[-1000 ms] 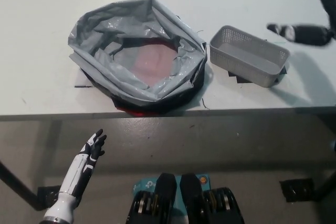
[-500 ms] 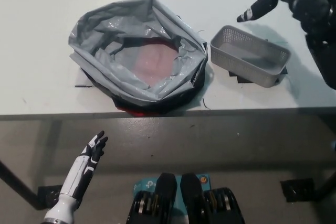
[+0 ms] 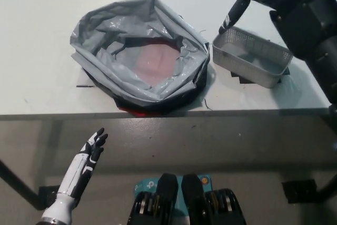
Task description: Use the right hand to pick up a small rectangular container and put it into a plastic bag and lift the bag
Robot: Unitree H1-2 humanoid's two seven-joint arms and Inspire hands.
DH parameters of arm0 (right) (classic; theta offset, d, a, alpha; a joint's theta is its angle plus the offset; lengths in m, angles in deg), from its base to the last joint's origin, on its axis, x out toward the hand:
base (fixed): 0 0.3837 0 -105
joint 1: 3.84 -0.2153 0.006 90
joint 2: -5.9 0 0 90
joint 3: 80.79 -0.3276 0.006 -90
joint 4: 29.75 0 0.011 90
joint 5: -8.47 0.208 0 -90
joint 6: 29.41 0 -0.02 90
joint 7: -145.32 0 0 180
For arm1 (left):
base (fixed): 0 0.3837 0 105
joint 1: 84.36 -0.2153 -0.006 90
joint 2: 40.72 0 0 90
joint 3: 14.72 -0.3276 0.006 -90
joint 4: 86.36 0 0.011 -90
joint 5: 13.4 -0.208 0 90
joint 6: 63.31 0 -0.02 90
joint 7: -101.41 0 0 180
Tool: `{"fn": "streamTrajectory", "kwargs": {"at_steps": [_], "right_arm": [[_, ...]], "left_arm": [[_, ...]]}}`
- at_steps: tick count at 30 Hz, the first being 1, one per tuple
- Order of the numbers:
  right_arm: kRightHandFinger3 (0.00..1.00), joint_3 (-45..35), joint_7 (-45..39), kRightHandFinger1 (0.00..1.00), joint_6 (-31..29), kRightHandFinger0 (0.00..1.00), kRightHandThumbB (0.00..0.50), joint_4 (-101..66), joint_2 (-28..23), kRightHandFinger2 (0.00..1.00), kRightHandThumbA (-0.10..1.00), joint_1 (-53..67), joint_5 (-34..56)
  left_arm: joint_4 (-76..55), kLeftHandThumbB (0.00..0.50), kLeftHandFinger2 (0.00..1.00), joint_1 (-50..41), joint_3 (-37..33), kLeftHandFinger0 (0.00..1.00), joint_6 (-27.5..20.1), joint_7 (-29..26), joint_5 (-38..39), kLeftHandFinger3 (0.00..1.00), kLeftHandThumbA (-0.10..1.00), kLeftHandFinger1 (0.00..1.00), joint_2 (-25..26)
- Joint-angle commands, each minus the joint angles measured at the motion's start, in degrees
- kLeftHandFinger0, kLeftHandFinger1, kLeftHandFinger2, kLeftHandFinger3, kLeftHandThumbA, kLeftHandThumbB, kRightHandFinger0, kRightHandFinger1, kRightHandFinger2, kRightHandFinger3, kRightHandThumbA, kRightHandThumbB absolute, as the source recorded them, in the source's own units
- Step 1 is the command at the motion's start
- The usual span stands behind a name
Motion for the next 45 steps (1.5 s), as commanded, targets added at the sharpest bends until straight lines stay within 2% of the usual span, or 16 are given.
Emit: {"fn": "streamTrajectory", "kwargs": {"at_steps": [1, 13, 18, 21, 25, 30, 42, 45], "right_arm": [[1.00, 3.38, -2.74, 1.00, 0.36, 1.00, 0.500, 0.44, -0.83, 1.00, 1.00, -3.56, -2.96], [1.00, 8.86, 0.08, 1.00, 1.83, 1.00, 0.500, 4.64, -0.98, 1.00, 1.00, -2.93, -6.73], [1.00, 8.13, 1.94, 1.00, 1.51, 1.00, 0.500, 6.06, -1.33, 1.00, 1.00, -2.37, -6.28], [1.00, 5.93, 0.63, 1.00, -0.18, 1.00, 0.478, 8.61, -1.43, 1.00, 1.00, -2.62, -3.64], [1.00, 4.44, -0.89, 1.00, -2.08, 1.00, 0.476, 8.80, -1.83, 1.00, 1.00, -1.95, -2.25], [1.00, 4.87, -1.95, 1.00, -3.84, 1.00, 0.499, 9.67, -1.84, 1.00, 1.00, -1.74, -2.63], [1.00, 5.72, -2.08, 1.00, -5.94, 1.00, 0.500, 13.32, -1.29, 1.00, 1.00, -0.90, -3.20], [1.00, 4.66, -1.45, 1.00, -4.36, 1.00, 0.500, 13.66, -1.10, 1.00, 1.00, -0.55, -2.43]], "left_arm": [[-1.82, 0.500, 1.00, -0.27, -0.17, 1.00, -2.24, 0.83, -0.32, 1.00, 1.00, 1.00, 0.86], [-1.97, 0.500, 1.00, -1.00, -0.12, 1.00, -2.55, 0.92, -0.51, 1.00, 1.00, 1.00, 0.78], [-2.25, 0.500, 1.00, -1.06, -0.06, 1.00, -2.09, 0.95, -0.73, 1.00, 1.00, 1.00, 0.68], [-2.06, 0.500, 1.00, -1.01, -0.08, 1.00, -2.24, 1.09, -0.61, 1.00, 1.00, 1.00, 0.74], [-1.85, 0.500, 1.00, -0.91, -0.27, 1.00, -2.66, 1.15, -0.82, 1.00, 1.00, 1.00, 0.77], [-1.94, 0.500, 1.00, -0.89, -0.12, 1.00, -2.40, 1.28, -0.34, 1.00, 1.00, 1.00, 0.72], [-2.12, 0.500, 1.00, -0.47, -0.18, 1.00, -2.61, 1.32, -1.16, 1.00, 1.00, 1.00, 1.06], [-2.03, 0.500, 1.00, -0.34, -0.09, 1.00, -2.72, 1.33, -0.99, 1.00, 1.00, 1.00, 0.94]]}}
